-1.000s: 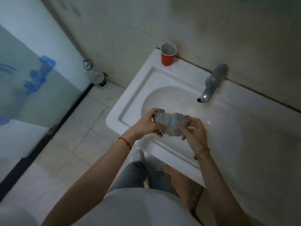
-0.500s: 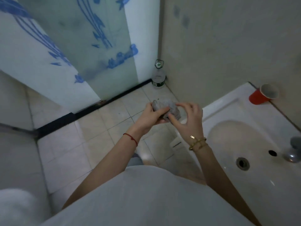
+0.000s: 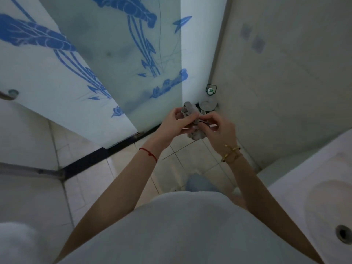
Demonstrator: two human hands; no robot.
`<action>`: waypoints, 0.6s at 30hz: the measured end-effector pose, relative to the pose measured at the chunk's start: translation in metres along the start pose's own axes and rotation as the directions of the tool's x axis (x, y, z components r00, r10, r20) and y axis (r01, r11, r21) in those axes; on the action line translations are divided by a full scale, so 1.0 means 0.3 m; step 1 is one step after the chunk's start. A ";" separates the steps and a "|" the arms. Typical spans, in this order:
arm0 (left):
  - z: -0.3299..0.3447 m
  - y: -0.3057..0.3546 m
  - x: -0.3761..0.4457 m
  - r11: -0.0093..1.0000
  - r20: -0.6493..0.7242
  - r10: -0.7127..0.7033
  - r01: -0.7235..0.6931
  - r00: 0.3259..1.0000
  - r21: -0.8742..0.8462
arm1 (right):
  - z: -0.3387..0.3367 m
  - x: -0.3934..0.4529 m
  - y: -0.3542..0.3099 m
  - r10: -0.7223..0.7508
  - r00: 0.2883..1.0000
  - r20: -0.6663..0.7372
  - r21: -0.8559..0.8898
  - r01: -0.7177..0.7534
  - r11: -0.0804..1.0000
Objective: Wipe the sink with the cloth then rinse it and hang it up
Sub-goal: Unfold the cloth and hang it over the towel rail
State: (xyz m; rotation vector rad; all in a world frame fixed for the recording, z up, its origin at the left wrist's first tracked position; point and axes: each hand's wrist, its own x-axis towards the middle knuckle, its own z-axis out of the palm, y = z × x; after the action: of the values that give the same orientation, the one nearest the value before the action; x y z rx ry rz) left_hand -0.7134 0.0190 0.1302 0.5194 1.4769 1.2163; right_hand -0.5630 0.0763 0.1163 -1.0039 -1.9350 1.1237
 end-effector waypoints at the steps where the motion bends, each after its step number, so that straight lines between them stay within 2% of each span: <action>1: -0.016 0.016 0.031 1.000 0.002 0.002 -0.002 1.000 0.021 | 0.006 0.031 0.001 0.012 1.000 0.002 0.007 -0.012 1.000; 5: -0.032 0.100 0.176 0.994 0.043 0.033 -0.038 0.999 0.106 | 0.013 0.175 0.026 0.053 0.998 0.014 0.037 -0.054 0.998; 13: 0.029 0.352 0.537 0.957 0.206 0.063 -0.118 0.977 0.266 | -0.038 0.526 0.073 0.056 0.993 -0.108 0.007 -0.055 0.998; 18: 0.089 0.475 0.710 0.923 0.303 0.067 -0.174 0.951 0.344 | -0.105 0.677 0.105 0.124 0.975 -0.186 -0.014 -0.129 0.992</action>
State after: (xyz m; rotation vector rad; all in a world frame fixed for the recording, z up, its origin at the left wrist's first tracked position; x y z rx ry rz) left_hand -0.7951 0.2615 0.1616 1.0129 1.4393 0.9093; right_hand -0.6244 0.2740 0.1350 -1.2165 -1.7621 1.0367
